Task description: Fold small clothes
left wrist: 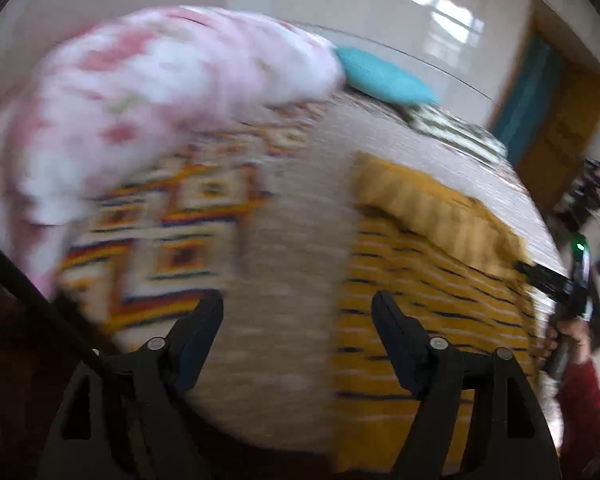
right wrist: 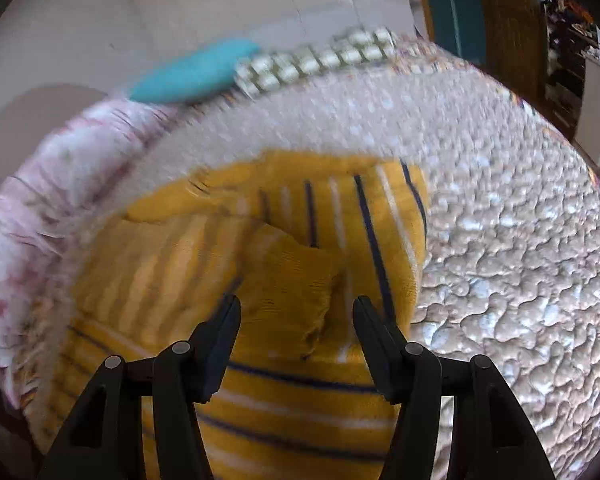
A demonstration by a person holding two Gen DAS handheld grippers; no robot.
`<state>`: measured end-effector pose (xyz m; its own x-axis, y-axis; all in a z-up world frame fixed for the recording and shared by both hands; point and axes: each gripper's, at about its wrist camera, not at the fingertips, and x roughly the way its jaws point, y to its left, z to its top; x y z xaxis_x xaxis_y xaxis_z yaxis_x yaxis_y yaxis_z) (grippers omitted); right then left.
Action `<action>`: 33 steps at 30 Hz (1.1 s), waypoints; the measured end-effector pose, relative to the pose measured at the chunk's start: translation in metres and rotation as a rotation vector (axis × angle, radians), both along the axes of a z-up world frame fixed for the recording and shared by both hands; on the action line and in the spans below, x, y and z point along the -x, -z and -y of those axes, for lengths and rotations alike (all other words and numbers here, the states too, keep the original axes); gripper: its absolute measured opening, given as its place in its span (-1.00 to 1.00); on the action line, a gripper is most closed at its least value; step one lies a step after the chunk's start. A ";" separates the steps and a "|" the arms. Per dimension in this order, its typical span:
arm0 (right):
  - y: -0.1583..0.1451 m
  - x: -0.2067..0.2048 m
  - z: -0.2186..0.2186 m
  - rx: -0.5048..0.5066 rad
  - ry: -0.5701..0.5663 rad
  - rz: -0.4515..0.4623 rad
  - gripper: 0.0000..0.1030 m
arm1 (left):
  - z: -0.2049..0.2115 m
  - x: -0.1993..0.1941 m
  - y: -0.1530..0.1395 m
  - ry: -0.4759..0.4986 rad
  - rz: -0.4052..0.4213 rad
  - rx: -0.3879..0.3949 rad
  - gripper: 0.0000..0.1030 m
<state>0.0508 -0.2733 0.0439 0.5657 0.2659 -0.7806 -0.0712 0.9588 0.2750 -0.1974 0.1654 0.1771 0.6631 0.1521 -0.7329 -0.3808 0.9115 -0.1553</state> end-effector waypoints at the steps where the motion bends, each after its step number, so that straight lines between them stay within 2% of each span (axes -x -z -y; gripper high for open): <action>1: 0.006 -0.003 -0.001 0.000 -0.004 -0.018 -0.15 | -0.007 0.008 -0.002 -0.021 0.001 -0.027 0.51; 3: 0.010 -0.004 -0.004 -0.015 -0.026 -0.037 -0.75 | -0.017 0.019 -0.004 -0.048 0.011 -0.074 0.52; 5: 0.004 0.000 -0.003 -0.029 -0.034 -0.006 -0.81 | -0.021 0.019 -0.002 -0.059 0.014 -0.090 0.53; 7: -0.006 0.005 -0.001 -0.032 -0.038 0.030 -0.83 | -0.022 0.012 0.004 -0.047 0.015 -0.057 0.53; 9: -0.019 0.008 0.004 -0.003 -0.024 0.072 -0.84 | -0.014 0.000 0.012 -0.001 0.018 -0.013 0.53; 11: -0.026 0.004 0.008 0.041 0.007 0.079 -0.84 | 0.001 -0.016 0.020 0.046 0.011 -0.008 0.53; 14: -0.023 -0.005 0.015 0.149 0.066 0.045 -0.77 | 0.022 -0.038 0.034 0.096 -0.008 -0.012 0.53; 16: -0.018 -0.007 0.022 0.207 0.103 0.015 -0.72 | 0.031 -0.049 0.043 0.125 -0.026 0.025 0.53; 17: -0.019 -0.001 0.027 0.190 0.109 0.013 -0.68 | 0.034 -0.054 0.048 0.142 -0.031 0.051 0.53; 19: -0.022 0.015 0.037 0.125 0.101 0.018 -0.26 | 0.038 -0.065 0.059 0.174 -0.048 0.091 0.53; 21: -0.026 0.041 0.048 0.072 0.095 0.029 -0.11 | 0.042 -0.073 0.066 0.190 -0.068 0.101 0.53; 24: -0.019 0.072 0.059 0.003 0.064 -0.010 -0.10 | 0.041 -0.090 0.081 0.217 -0.090 0.139 0.53; 29: 0.006 0.120 0.081 -0.166 0.052 -0.083 -0.10 | 0.034 -0.119 0.105 0.277 -0.118 0.328 0.52; 33: 0.026 0.142 0.085 -0.307 0.054 -0.106 -0.09 | 0.040 -0.137 0.125 0.286 -0.140 0.394 0.51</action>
<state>-0.0912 -0.3580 0.0179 0.5051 0.4699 -0.7239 0.0221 0.8315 0.5551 -0.0600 0.1258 0.0518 0.5291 -0.3275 -0.7828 -0.1660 0.8648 -0.4740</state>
